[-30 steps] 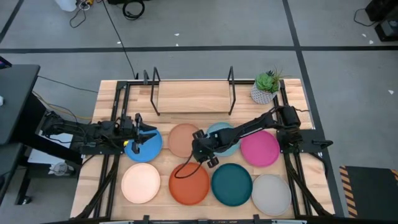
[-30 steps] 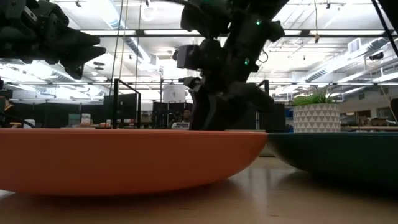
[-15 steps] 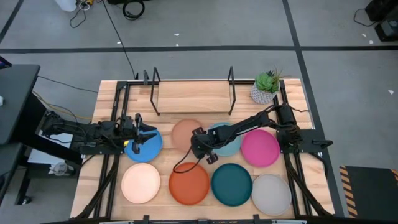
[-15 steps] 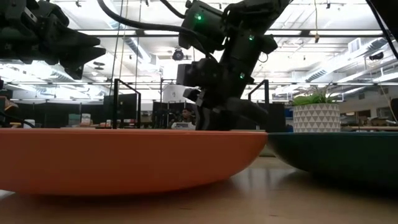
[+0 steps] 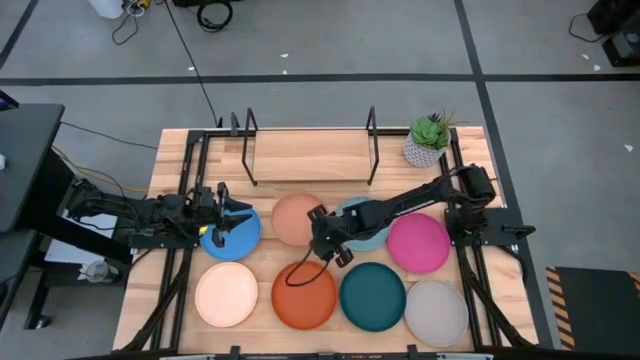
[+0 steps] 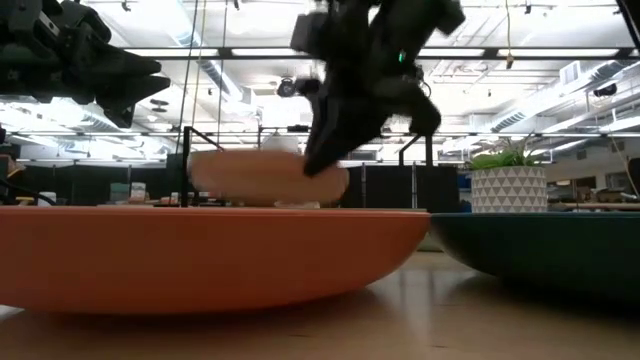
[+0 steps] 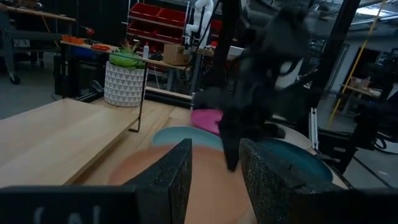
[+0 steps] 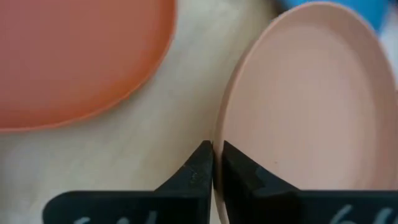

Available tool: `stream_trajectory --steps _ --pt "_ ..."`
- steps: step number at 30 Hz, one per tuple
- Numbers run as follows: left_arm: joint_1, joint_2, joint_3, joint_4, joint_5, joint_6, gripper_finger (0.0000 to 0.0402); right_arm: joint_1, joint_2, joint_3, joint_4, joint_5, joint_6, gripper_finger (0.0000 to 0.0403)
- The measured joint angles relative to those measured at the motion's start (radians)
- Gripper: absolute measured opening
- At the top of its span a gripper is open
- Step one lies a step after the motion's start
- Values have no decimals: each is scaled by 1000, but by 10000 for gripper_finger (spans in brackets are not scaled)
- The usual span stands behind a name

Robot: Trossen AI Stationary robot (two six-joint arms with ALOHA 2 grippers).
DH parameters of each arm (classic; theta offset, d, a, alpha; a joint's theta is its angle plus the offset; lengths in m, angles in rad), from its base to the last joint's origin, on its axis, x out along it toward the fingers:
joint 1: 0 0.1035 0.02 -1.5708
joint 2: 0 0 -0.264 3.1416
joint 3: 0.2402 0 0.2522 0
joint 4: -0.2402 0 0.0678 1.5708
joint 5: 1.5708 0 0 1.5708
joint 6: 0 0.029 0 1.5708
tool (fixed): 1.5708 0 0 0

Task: Place and stack plates onto a shelf
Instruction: Put the brown plate on the shelf

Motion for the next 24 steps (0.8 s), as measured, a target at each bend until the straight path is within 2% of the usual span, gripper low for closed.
stream_trajectory --steps 7,24 --pt "0 0 0 0 0 0 141 -57 -66 0 -14 142 49 25" --pt "0 0 0 -6 0 0 141 -374 -67 -14 -142 142 225 25"
